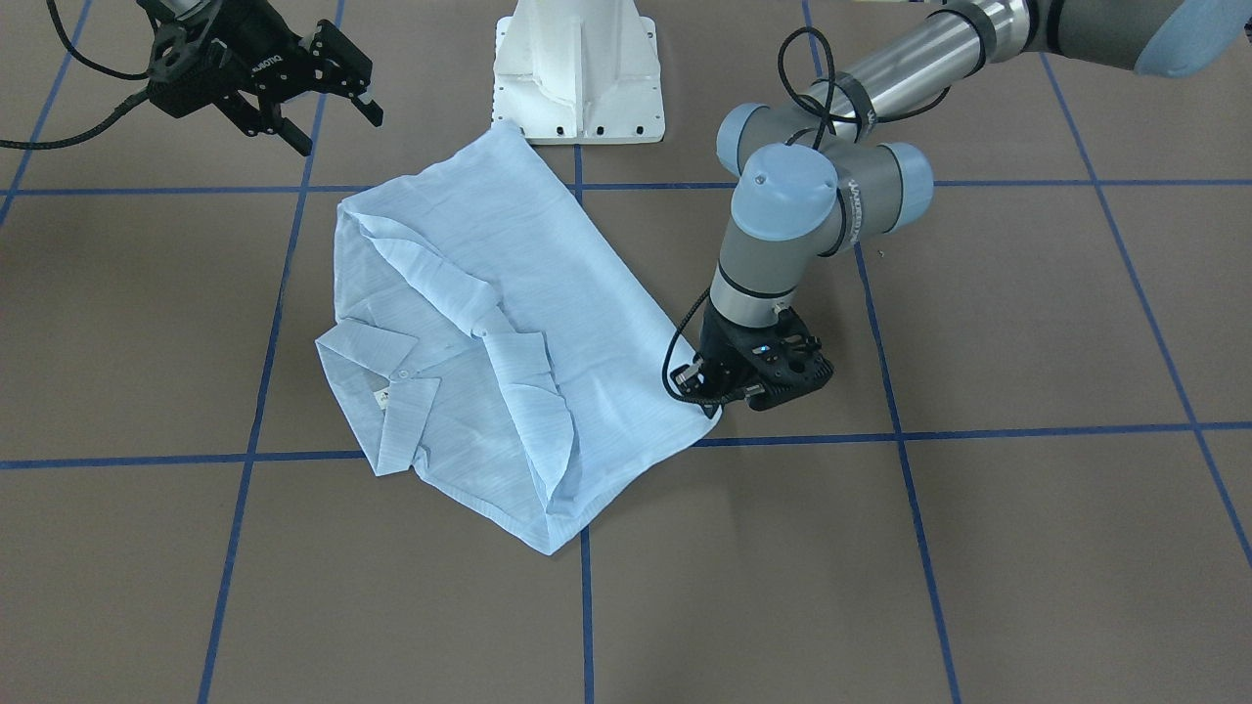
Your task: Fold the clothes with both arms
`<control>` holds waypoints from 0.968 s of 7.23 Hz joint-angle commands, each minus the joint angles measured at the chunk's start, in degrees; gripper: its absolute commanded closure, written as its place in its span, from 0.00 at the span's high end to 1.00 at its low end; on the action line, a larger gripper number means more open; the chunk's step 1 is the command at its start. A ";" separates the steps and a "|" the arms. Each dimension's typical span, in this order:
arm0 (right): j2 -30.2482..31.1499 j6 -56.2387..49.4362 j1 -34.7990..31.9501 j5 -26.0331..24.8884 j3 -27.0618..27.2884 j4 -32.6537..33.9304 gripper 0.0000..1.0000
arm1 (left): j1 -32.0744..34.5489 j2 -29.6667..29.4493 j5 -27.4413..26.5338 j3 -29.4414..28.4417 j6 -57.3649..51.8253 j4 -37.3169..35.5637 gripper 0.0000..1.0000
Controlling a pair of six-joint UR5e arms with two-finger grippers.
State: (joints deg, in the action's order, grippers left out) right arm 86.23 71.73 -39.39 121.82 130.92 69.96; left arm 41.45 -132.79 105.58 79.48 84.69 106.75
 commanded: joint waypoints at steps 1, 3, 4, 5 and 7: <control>-0.36 0.07 -0.25 0.00 -0.32 0.00 1.00 | 3.99 -8.33 -1.68 -14.46 -4.27 6.75 0.00; -0.36 -0.01 -0.69 0.00 -1.11 -0.09 1.00 | 4.43 -11.87 -3.00 -22.76 -4.18 16.17 0.00; -0.36 -0.01 -0.95 -0.09 -1.11 -0.09 1.00 | 4.35 -13.53 -7.54 -26.53 -4.10 22.13 0.00; -0.36 -0.01 -0.95 -0.09 -1.11 -0.09 1.00 | 4.35 -14.68 -7.93 -30.66 -4.10 26.63 0.00; -0.88 -0.01 -0.95 -0.17 -1.20 -0.09 1.00 | 4.17 -14.52 -8.11 -31.23 -4.18 27.82 0.03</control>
State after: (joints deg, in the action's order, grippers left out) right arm 85.70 71.72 -40.31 121.71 129.80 69.87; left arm 45.75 -147.19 97.79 49.26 80.54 133.25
